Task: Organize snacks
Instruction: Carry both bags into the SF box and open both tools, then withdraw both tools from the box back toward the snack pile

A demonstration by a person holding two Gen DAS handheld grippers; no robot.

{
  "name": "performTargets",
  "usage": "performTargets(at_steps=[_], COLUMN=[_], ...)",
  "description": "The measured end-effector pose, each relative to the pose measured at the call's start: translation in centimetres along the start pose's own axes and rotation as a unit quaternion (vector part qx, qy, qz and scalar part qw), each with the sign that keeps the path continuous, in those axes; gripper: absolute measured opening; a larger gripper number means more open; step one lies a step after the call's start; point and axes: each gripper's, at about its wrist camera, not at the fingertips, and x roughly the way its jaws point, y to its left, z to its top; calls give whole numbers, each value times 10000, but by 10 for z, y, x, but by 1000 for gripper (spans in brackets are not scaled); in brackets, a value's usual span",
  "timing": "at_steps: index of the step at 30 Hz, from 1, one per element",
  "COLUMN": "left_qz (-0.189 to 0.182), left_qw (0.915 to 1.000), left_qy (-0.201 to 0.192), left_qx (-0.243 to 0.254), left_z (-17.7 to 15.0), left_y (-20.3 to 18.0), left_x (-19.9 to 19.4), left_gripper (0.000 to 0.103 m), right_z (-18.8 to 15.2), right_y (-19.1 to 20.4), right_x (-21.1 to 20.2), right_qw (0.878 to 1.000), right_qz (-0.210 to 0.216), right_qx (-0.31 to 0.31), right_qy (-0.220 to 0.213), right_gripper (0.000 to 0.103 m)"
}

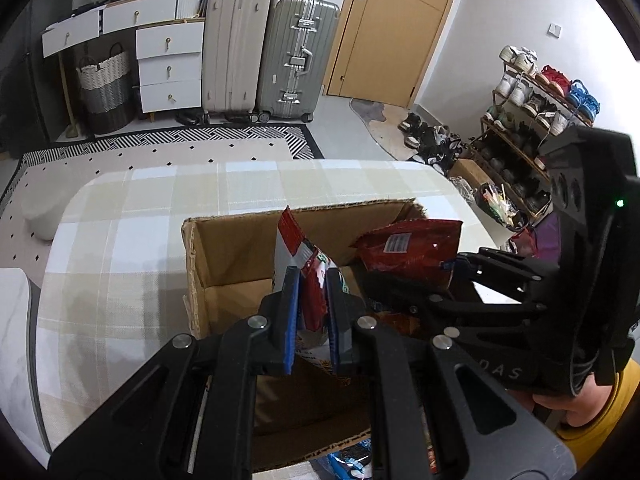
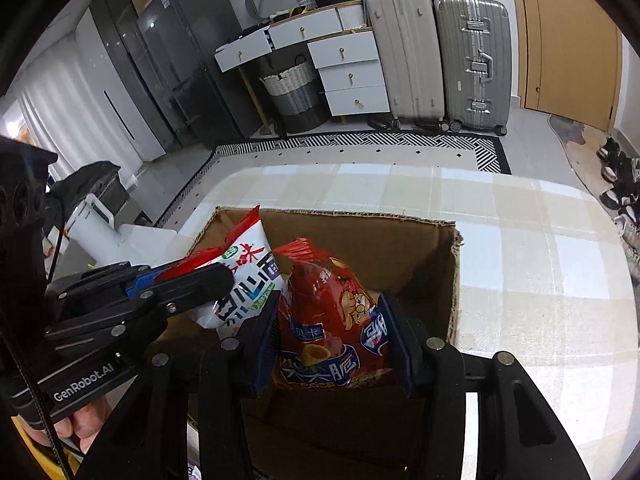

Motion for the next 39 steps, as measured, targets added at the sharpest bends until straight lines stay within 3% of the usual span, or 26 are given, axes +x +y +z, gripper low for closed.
performTargets(at_steps=[12,17,18,22,28,30,32,33,39], left_qz=[228,238,263,387,492,557,657,702,795], left_qw=[9996,9996,9996,9991,9982,9974,9959,9949,9915], left_qy=[151,83,63,-85,-314,-439,-611,-713,-1031], left_qx=[-40,-103,-104,-153,-155,-118,-132,-146,-32], left_z=[-18,-27,-27,-35,-43,-47,-51,-53,-76], left_y=[8,13,13,11,3,-5,-12,-16,-42], left_x=[21,7,4,-22,-66,-84,-107,-119,-192], left_gripper=[10,10,13,39,47,57,77,80,81], right_z=[-3,-3,-3,-5,-7,-7,-8,-9,-26], right_y=[12,11,11,10,17,23,29,33,60], right_x=[5,2,0,-10,-50,-72,-94,-104,-177], right_qw=[9997,9998,9998,10000,9997,9992,9984,9981,9926], right_qz=[-75,-42,-56,-30,-21,-38,-63,-53,-175], right_qx=[-167,-122,-108,-15,-22,-69,-109,-125,-330], right_qy=[158,178,179,92,-240,-402,-542,-606,-1160], right_gripper=[49,49,49,49,49,49,49,49,53])
